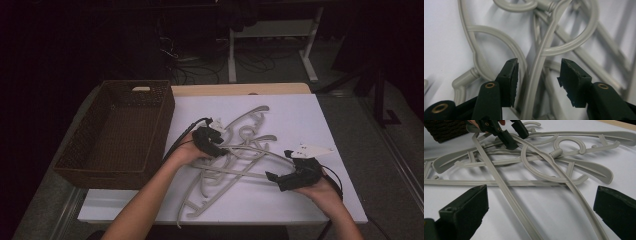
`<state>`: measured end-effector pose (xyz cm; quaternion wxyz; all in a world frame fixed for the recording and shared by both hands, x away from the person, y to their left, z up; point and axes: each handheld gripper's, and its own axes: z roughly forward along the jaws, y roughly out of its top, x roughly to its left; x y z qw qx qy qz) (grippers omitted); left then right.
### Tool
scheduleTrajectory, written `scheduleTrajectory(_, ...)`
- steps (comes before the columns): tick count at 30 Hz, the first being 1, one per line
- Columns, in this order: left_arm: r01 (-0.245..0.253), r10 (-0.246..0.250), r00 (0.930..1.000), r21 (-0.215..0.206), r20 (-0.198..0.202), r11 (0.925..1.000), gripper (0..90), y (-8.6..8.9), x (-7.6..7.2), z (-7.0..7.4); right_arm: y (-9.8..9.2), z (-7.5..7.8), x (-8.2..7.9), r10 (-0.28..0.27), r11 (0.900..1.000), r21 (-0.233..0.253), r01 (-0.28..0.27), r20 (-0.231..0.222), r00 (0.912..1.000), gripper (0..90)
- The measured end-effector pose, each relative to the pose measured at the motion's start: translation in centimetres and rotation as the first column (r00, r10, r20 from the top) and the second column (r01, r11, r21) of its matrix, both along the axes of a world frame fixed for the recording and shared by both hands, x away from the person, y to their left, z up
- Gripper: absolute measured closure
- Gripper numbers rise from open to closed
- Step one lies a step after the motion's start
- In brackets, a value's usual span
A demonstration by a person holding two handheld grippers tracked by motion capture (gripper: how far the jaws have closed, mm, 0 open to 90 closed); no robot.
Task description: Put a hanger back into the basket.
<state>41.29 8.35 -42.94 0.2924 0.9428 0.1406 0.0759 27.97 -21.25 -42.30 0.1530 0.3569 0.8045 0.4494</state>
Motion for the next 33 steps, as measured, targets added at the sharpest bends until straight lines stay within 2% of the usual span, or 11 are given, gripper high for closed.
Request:
scheduleTrajectory(2, 0.004, -0.004, 0.9998, 0.031, 0.017, 0.9995, 54.2, -0.3, 0.0, -0.1, 0.0, 0.0, 0.0, -0.001, 1.0, 0.001, 0.001, -0.001, 1.0, 0.0)
scheduleTrajectory(3, 0.004, -0.004, 0.9998, 0.031, 0.017, 0.9995, 55.7, -0.3, 0.0, -0.1, 0.0, 0.0, 0.0, -0.001, 1.0, 0.001, 0.001, -0.001, 1.0, 0.0)
scheduleTrajectory(4, 0.011, -0.013, 0.9994, 0.062, 0.032, 0.998, 57.2, -0.6, -0.1, -0.1, 0.0, 0.0, 0.0, -0.001, 1.0, 0.001, 0.001, -0.002, 1.0, 0.0)
scheduleTrajectory(6, 0.019, -0.022, 0.9988, 0.082, 0.043, 0.9965, 58.2, -0.9, -0.1, -0.1, 0.0, 0.0, 0.0, 0.0, 1.0, 0.002, 0.0, -0.002, 1.0, 0.0)
scheduleTrajectory(10, 0.025, -0.03, 0.9981, 0.092, 0.053, 0.9954, 59.3, -1.3, -0.1, 0.1, 0.0, 0.0, 0.0, 0.002, 1.0, 0.002, -0.002, -0.002, 1.0, 0.0)
scheduleTrajectory(11, 0.022, -0.028, 0.9976, 0.098, 0.063, 0.9949, 64.7, -1.4, 0.0, 0.2, 0.0, 0.0, 0.0, 0.002, 1.0, 0.001, -0.002, -0.002, 1.0, 0.0)
scheduleTrajectory(12, 0.024, -0.032, 0.9972, 0.106, 0.068, 0.9941, 65.6, -1.4, 0.0, 0.3, 0.0, 0.0, 0.0, 0.002, 1.0, 0.001, -0.002, -0.002, 1.0, 0.0)
scheduleTrajectory(22, 0.042, -0.063, 0.9894, 0.155, 0.131, 0.9869, 64.7, -2.4, -0.2, 0.1, 0.0, 0.0, 0.0, 0.004, 1.0, 0.005, -0.004, -0.001, 1.0, 0.0)
scheduleTrajectory(28, 0.041, -0.068, 0.9857, 0.169, 0.154, 0.9848, 74.2, -2.5, -0.1, 0.0, -0.1, 0.0, 0.0, 0.004, 1.0, 0.008, -0.004, -0.001, 1.0, 0.0)
scheduleTrajectory(33, 0.058, -0.087, 0.9831, 0.175, 0.161, 0.9828, 77.3, -2.3, -0.1, 0.1, -0.1, 0.0, 0.0, 0.005, 1.0, 0.008, -0.005, -0.001, 1.0, 0.0)
